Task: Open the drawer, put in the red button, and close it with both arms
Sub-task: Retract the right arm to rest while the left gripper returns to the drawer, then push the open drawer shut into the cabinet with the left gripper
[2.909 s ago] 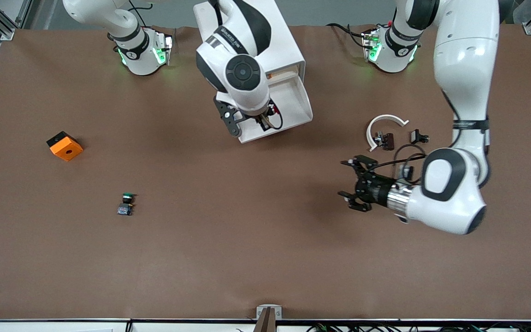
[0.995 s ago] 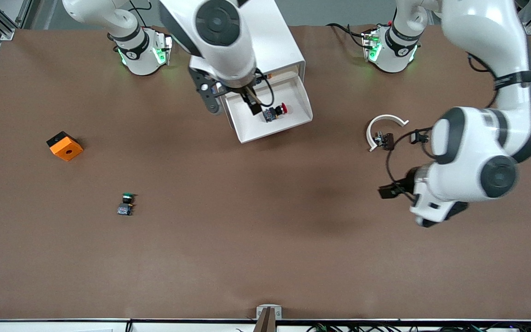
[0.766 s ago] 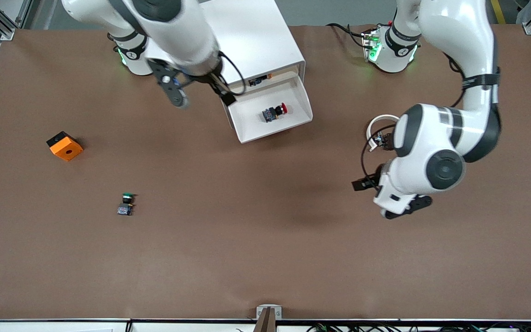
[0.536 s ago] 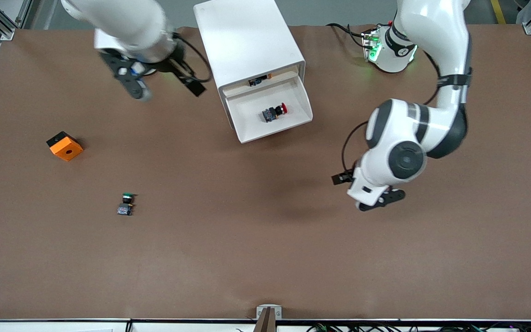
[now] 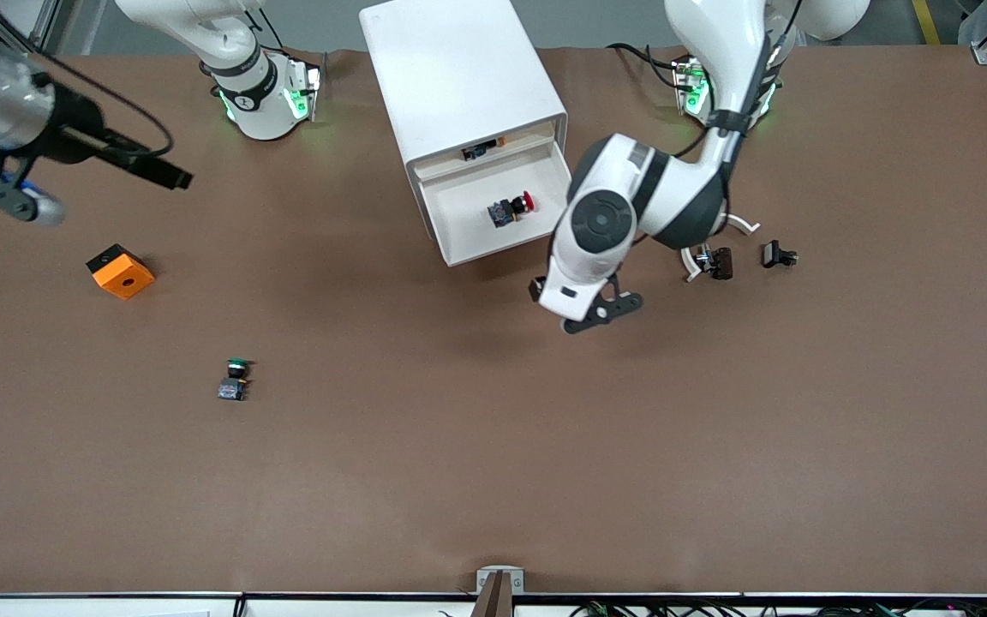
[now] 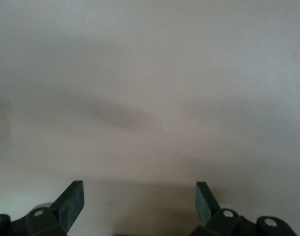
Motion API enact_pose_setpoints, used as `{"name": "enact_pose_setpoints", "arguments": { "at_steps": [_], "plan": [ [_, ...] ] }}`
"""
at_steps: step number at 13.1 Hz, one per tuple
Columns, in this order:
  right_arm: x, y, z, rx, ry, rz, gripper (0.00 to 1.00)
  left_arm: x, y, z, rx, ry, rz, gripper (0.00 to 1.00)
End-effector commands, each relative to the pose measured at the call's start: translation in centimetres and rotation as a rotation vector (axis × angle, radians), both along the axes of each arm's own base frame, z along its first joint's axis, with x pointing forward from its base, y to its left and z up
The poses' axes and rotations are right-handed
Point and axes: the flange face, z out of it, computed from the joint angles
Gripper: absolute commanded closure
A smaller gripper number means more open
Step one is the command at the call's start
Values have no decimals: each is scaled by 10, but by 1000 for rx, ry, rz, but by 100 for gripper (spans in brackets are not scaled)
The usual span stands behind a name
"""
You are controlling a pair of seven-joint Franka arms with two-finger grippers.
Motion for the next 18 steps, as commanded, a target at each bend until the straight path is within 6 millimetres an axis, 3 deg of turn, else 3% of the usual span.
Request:
{"name": "enact_pose_setpoints", "arguments": {
  "at_steps": [1, 3, 11, 12, 15, 18],
  "plan": [
    [0, -42, -13, 22, -53, 113, 0, -29, -22, 0, -15, 11, 4, 0],
    [5, -63, -16, -1, -83, 155, 0, -47, -40, -2, -18, 28, 14, 0],
    [8, -74, 8, -49, -148, 260, 0, -123, -96, -17, -16, 108, -19, 0],
    [8, -82, 11, -39, -157, 302, 0, -133, -103, -18, -21, 123, -21, 0],
    [7, -94, 14, -40, -165, 359, 0, -151, -112, -20, -41, 169, -11, 0],
    [6, -98, 22, -58, -175, 379, 0, -155, -114, -21, -58, 202, 10, 0]
  ]
}}
